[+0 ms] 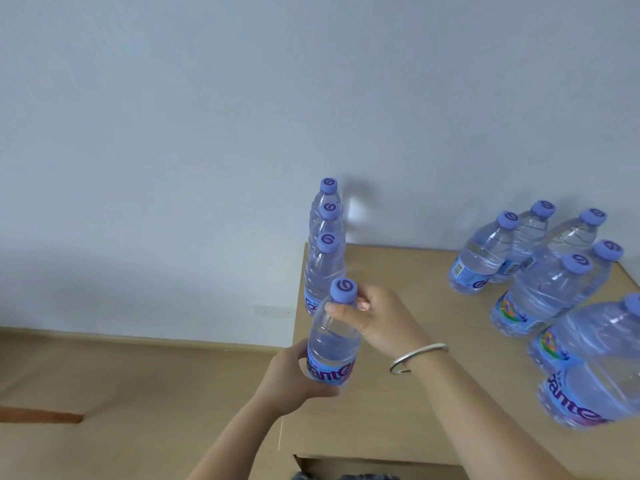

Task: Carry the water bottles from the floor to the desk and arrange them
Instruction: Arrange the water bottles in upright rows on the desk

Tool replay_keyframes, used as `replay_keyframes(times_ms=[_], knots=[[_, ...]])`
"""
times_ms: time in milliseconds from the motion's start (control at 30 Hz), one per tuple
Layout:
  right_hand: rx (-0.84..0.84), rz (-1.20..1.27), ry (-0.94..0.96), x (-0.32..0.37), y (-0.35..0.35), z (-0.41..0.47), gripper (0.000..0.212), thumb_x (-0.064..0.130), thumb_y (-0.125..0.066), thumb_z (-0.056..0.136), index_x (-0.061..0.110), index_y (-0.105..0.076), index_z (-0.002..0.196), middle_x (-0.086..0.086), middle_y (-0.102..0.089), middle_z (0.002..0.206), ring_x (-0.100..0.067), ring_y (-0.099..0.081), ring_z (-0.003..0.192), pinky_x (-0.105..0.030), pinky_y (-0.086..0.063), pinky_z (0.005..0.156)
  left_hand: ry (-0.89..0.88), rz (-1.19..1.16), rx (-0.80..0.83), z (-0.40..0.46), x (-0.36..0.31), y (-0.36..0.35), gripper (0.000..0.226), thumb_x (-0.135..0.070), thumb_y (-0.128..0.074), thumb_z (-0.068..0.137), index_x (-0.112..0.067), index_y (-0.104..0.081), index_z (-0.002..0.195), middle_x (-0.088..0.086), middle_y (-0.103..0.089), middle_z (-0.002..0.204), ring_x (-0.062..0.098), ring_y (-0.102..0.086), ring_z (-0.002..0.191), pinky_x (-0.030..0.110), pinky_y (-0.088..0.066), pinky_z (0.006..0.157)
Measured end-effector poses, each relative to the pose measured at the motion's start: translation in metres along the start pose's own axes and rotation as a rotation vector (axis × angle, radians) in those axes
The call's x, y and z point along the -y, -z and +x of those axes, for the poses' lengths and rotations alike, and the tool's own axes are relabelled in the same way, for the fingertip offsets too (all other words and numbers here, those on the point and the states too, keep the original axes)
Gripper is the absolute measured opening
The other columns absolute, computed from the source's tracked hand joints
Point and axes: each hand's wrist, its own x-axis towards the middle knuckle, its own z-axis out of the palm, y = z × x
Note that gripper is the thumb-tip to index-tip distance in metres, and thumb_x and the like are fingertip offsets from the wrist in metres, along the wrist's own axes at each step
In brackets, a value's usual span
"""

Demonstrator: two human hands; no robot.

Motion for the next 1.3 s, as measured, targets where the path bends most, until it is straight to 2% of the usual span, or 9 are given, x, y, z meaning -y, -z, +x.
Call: replay_keyframes(times_ms=[167, 267, 433, 667, 833, 933, 1033, 1133, 1300], knots=[[0.005, -0.029, -0.003, -0.005, -0.016, 0.004, 0.008, 0.029, -0.07, 0.08, 0.022, -0.067, 0.08, 0.019, -0.061, 0.061, 0.004, -0.053, 0.062, -0.009, -0.04, 0.06, -0.018, -0.005, -0.026, 0.016, 0.012, 0.004, 0.052, -0.026, -0.085, 0.046, -0.041, -0.063, 0.09, -0.023, -0.07, 0.082, -0.006, -0.063, 0.074, 0.007, -0.045, 0.061], [0.002, -0.043, -0.009, -0.006, -0.02, 0.009, 0.009, 0.029, -0.071, 0.078, 0.026, -0.068, 0.085, 0.008, -0.07, 0.086, -0.009, -0.065, 0.087, -0.024, -0.051, 0.078, -0.062, 0.007, -0.056, 0.023, 0.015, 0.004, 0.047, -0.029, -0.086, 0.046, -0.039, -0.063, 0.086, -0.018, -0.07, 0.085, -0.004, -0.062, 0.078, 0.009, -0.047, 0.064], [-0.037, -0.075, 0.008, -0.006, -0.022, 0.018, 0.025, 0.031, -0.075, 0.073, 0.046, -0.057, 0.082, 0.013, -0.052, 0.098, -0.01, -0.058, 0.102, -0.029, -0.046, 0.095, -0.137, 0.054, -0.073, 0.038, 0.016, 0.007, 0.048, -0.037, -0.082, 0.045, -0.032, -0.064, 0.089, -0.008, -0.067, 0.093, 0.01, -0.061, 0.091, 0.025, -0.051, 0.075], [-0.064, -0.104, 0.03, -0.005, -0.021, 0.027, 0.03, 0.03, -0.074, 0.075, 0.049, -0.054, 0.083, 0.014, -0.053, 0.1, -0.01, -0.056, 0.104, -0.032, -0.045, 0.096, -0.185, 0.138, -0.079, 0.049, 0.011, 0.016, 0.048, -0.026, -0.085, 0.047, -0.047, -0.056, 0.079, -0.027, -0.065, 0.078, -0.013, -0.057, 0.078, 0.002, -0.04, 0.06], [-0.067, -0.124, 0.026, -0.008, -0.02, 0.029, 0.027, 0.034, -0.074, 0.074, 0.046, -0.054, 0.087, 0.006, -0.056, 0.105, -0.01, -0.056, 0.101, -0.031, -0.047, 0.093, -0.165, 0.122, -0.065, 0.047, 0.012, 0.015, 0.054, -0.025, -0.086, 0.049, -0.05, -0.052, 0.084, -0.042, -0.06, 0.082, -0.02, -0.054, 0.082, 0.0, -0.039, 0.063], [-0.085, -0.117, 0.035, -0.011, -0.021, 0.028, 0.027, 0.036, -0.074, 0.073, 0.048, -0.054, 0.086, 0.008, -0.056, 0.105, -0.007, -0.056, 0.101, -0.027, -0.047, 0.091, -0.166, 0.165, -0.084, 0.048, 0.011, 0.015, 0.054, -0.029, -0.085, 0.05, -0.05, -0.049, 0.084, -0.03, -0.062, 0.077, -0.017, -0.05, 0.084, 0.012, -0.04, 0.071], [-0.096, -0.08, 0.042, -0.014, -0.021, 0.027, 0.027, 0.037, -0.075, 0.072, 0.048, -0.055, 0.087, 0.006, -0.056, 0.108, -0.006, -0.056, 0.103, -0.028, -0.047, 0.093, -0.152, 0.218, -0.092, 0.048, 0.01, 0.015, 0.054, -0.03, -0.085, 0.053, -0.047, -0.049, 0.09, -0.028, -0.056, 0.084, -0.014, -0.046, 0.087, 0.026, -0.037, 0.082], [-0.102, -0.046, 0.045, -0.017, -0.023, 0.025, 0.027, 0.037, -0.074, 0.073, 0.047, -0.057, 0.091, 0.006, -0.056, 0.109, -0.008, -0.055, 0.106, -0.031, -0.046, 0.096, -0.147, 0.322, -0.177, 0.041, 0.008, 0.01, 0.064, -0.036, -0.082, 0.06, -0.027, -0.053, 0.116, -0.017, -0.059, 0.099, 0.008, -0.049, 0.095, 0.031, -0.038, 0.091], [-0.123, -0.017, -0.001, -0.026, -0.023, 0.018, 0.047, 0.04, -0.073, 0.074, 0.032, -0.054, 0.116, 0.012, -0.057, 0.114, -0.002, -0.053, 0.106, -0.02, -0.043, 0.092, 0.163, 0.544, -0.145, 0.008, 0.009, -0.024, 0.102, -0.041, -0.066, 0.076, -0.001, -0.004, 0.146, 0.009, -0.022, 0.152, 0.023, -0.017, 0.142, 0.031, -0.016, 0.116]])
